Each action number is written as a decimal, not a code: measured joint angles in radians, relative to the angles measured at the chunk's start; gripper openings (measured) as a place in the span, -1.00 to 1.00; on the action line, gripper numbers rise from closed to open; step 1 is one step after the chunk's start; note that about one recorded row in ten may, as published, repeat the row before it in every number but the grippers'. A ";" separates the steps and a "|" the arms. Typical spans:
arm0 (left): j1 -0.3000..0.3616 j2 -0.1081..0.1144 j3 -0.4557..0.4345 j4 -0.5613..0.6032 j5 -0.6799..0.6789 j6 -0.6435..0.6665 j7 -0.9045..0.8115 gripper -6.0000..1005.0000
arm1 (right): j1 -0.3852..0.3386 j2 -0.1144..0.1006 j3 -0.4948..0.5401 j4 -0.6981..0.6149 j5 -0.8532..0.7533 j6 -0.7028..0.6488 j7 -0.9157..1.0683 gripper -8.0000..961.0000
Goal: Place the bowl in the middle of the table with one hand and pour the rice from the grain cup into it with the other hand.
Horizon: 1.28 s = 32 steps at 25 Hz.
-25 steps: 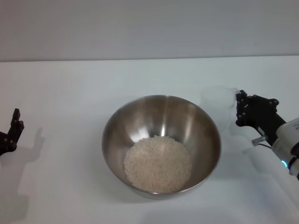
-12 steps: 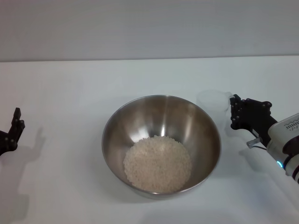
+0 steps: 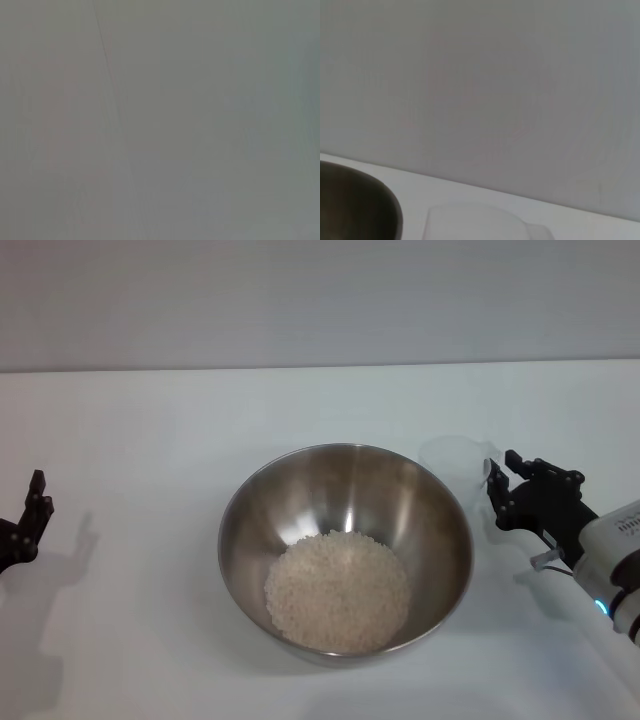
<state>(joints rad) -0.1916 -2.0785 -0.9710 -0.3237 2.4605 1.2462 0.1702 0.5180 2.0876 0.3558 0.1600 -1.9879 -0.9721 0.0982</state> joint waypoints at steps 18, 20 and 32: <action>0.004 0.000 0.000 0.002 0.000 0.004 0.000 0.50 | -0.239 -0.004 -0.001 0.043 -0.001 -0.354 0.000 -0.13; 0.007 0.000 0.000 0.003 0.000 0.005 0.000 0.50 | -0.278 -0.003 0.002 0.042 0.001 -0.432 0.000 -0.14; 0.014 0.000 -0.001 0.007 0.000 0.006 -0.034 0.50 | -0.421 -0.003 0.169 0.031 0.040 -0.681 0.006 0.03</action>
<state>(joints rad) -0.1773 -2.0785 -0.9716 -0.3171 2.4605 1.2520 0.1367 0.0974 2.0847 0.5247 0.1913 -1.9484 -1.6528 0.1046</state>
